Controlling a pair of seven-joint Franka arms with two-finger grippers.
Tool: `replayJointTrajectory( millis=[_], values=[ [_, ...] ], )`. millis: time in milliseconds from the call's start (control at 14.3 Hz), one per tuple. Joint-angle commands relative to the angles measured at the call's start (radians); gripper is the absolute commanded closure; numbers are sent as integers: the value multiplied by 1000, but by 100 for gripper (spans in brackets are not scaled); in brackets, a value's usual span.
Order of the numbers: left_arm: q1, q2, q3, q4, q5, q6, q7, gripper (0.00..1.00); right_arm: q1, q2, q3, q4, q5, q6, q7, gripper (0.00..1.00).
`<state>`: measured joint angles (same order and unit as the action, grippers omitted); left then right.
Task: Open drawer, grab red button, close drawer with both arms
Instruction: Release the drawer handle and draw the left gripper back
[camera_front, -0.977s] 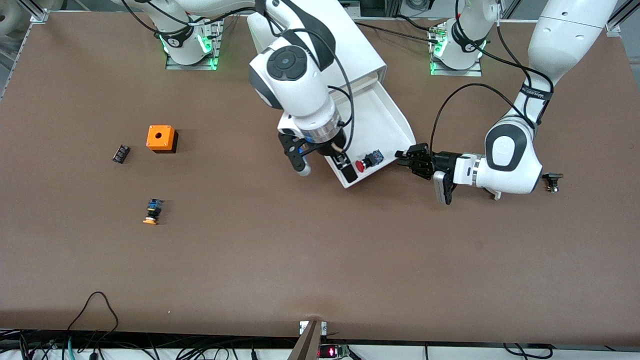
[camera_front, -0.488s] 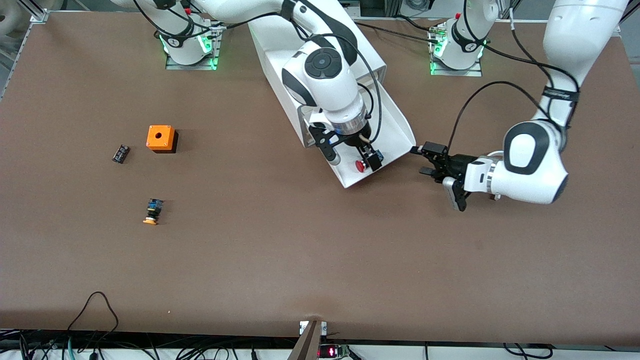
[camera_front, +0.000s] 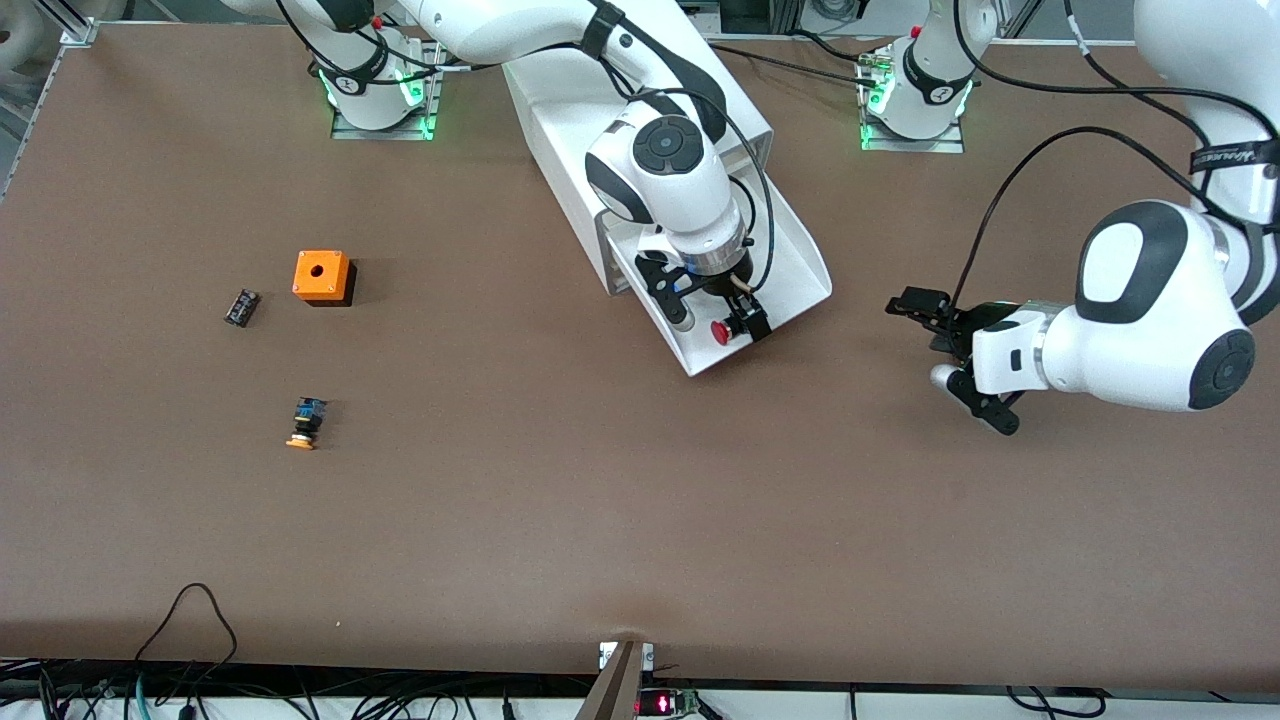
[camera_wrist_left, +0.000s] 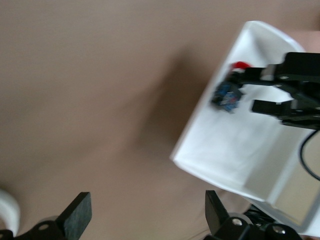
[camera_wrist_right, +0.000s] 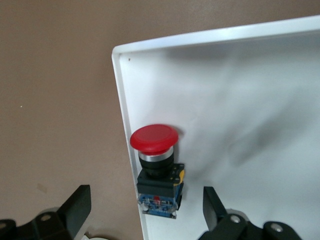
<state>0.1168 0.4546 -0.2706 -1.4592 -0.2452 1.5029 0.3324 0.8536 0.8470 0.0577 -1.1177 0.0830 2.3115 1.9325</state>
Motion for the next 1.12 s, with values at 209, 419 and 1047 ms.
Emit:
replayJointTrajectory(
  millis=[209,419,1047],
  values=[
    [-78,-36,-2,180,427,-53,-118,0,13,49,-1,38,14,23,22,11],
    [-66,-27,10,259,429,-40,-118,0,13,55,8,44,12,23,20,48],
    [-66,-37,1,241,305,-50,-557,0,-24,34,8,185,14,-176,2,100]
  ],
)
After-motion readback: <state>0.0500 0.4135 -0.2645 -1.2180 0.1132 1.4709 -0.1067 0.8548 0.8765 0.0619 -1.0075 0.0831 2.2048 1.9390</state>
